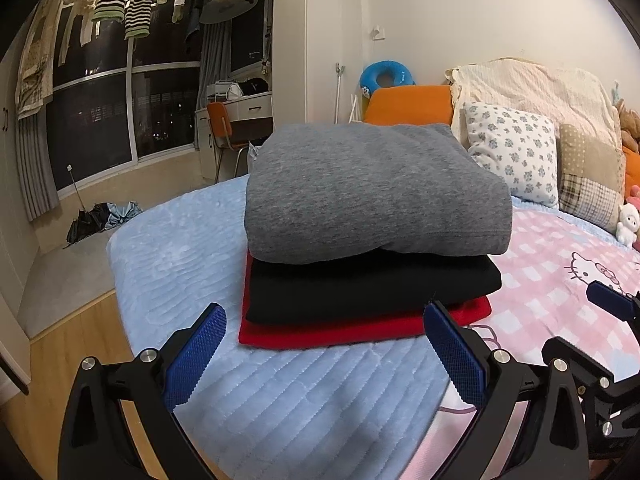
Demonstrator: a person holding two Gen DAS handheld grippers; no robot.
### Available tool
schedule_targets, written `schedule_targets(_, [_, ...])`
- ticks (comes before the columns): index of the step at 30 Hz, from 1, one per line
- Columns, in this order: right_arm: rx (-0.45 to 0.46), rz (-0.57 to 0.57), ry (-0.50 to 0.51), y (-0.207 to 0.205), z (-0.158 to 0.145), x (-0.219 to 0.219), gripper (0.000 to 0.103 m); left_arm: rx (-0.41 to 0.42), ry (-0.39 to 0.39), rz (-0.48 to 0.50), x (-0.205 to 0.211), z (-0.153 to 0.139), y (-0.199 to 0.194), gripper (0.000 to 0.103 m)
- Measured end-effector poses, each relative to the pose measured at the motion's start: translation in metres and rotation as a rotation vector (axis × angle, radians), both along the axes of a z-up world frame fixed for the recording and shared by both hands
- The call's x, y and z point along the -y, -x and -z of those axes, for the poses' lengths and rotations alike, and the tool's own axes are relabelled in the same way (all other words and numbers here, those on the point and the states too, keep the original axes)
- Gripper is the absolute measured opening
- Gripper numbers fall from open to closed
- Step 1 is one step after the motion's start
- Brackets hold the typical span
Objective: Fold large clothes
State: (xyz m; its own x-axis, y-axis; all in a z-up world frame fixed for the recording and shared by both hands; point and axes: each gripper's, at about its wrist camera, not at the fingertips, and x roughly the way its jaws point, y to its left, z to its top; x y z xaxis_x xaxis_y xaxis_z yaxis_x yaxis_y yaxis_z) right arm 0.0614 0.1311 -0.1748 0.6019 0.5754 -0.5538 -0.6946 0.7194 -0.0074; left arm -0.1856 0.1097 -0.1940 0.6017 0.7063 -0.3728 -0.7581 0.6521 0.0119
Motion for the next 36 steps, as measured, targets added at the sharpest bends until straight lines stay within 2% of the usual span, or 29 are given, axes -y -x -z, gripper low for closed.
schedule_targets(36, [0.004,-0.003,-0.014,-0.004,0.0,0.008,0.098,-0.028,-0.01,0.018,0.003,0.009,-0.005,0.1])
